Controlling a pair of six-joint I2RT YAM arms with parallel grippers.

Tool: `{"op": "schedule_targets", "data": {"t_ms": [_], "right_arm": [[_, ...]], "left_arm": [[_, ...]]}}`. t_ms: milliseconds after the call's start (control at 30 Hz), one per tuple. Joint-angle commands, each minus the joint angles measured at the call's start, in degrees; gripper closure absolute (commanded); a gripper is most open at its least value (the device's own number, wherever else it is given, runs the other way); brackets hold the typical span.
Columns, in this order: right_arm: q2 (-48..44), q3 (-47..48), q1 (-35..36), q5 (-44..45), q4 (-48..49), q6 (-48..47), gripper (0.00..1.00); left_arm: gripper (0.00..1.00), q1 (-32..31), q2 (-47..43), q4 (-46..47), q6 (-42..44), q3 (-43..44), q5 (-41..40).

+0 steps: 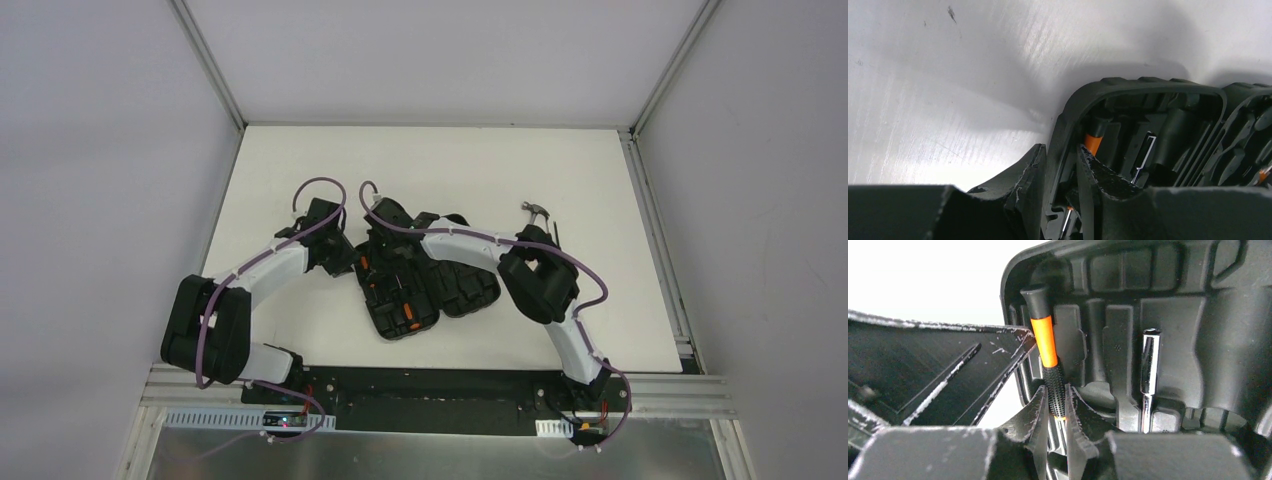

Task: Pack the tool kit
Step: Adjust the screwdriver in the toolbox.

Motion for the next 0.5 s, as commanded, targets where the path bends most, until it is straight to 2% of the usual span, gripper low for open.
{"op": "schedule_targets", "data": {"t_ms": [0,200,467], "right_arm": [[3.50,-3.06,-0.51,-0.10,-6.38,2.01,1.00],[3.10,-3.40,-0.51,-0.99,-5.58,1.57,1.00],[2.84,-3.36,-0.55,-1.28,-5.24,1.39,1.00]], "left_arm": [[0.69,-0.10,-3.09,0.15,-0.57,0.20,0.05],[0.64,-0.10,-0.37,1.00,0.65,3.15,0.27],[0.74,-0.18,3.89,0.88,0.75,3.69,0.41]]}}
